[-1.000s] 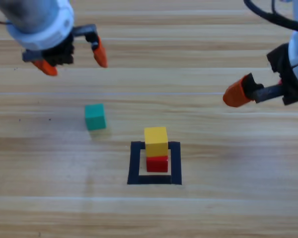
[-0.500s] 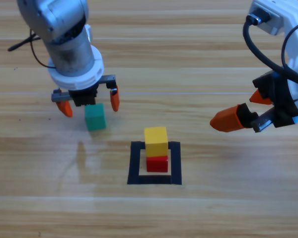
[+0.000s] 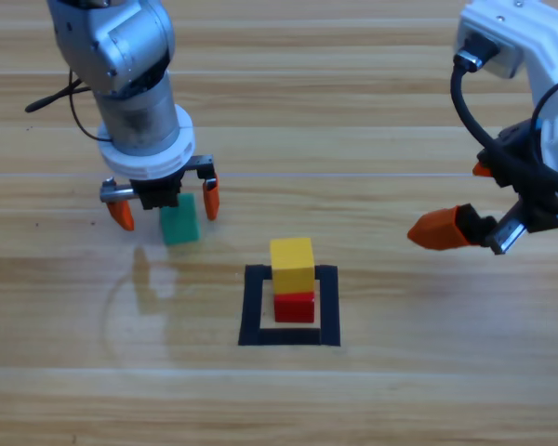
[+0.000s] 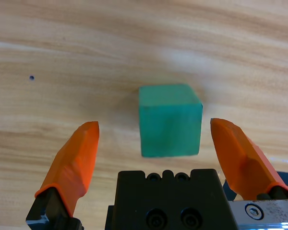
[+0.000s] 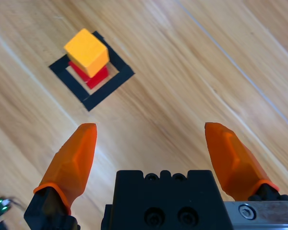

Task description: Stack the blocks in the rectangular block: red at the bottom, yellow in the middle, green on top

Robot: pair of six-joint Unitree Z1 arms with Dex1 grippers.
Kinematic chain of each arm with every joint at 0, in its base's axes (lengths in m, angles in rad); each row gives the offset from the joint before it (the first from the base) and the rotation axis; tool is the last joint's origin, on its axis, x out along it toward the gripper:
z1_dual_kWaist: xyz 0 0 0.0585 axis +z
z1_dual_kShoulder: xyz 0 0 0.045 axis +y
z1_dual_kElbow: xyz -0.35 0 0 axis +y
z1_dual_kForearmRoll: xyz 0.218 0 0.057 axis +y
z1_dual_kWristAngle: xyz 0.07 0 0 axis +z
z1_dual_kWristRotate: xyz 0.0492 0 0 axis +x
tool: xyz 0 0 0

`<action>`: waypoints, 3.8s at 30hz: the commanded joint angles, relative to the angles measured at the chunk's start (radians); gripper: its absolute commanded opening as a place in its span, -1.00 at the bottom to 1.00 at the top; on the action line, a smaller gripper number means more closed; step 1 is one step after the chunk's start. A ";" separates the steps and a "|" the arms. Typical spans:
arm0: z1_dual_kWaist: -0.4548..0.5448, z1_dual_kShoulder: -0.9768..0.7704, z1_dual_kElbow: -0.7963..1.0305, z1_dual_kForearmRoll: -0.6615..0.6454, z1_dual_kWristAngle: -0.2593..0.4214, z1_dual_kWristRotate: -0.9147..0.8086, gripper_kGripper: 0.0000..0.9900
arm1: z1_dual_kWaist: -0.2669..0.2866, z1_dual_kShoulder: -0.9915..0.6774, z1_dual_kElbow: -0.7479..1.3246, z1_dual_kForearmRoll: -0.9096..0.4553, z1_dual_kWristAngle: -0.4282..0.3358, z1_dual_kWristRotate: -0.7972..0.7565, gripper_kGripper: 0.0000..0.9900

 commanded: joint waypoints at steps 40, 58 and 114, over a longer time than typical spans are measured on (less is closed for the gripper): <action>-0.192 -0.342 -0.254 0.405 0.007 0.382 -0.93 | -0.026 -0.001 0.054 -0.003 0.044 0.005 1.00; -0.353 -0.104 -0.389 0.464 0.069 -0.127 -0.95 | -0.026 -0.004 0.054 -0.003 0.043 0.005 1.00; -0.379 0.174 -0.601 0.530 0.012 -0.141 -0.94 | -0.026 0.018 0.058 -0.006 0.061 -0.006 1.00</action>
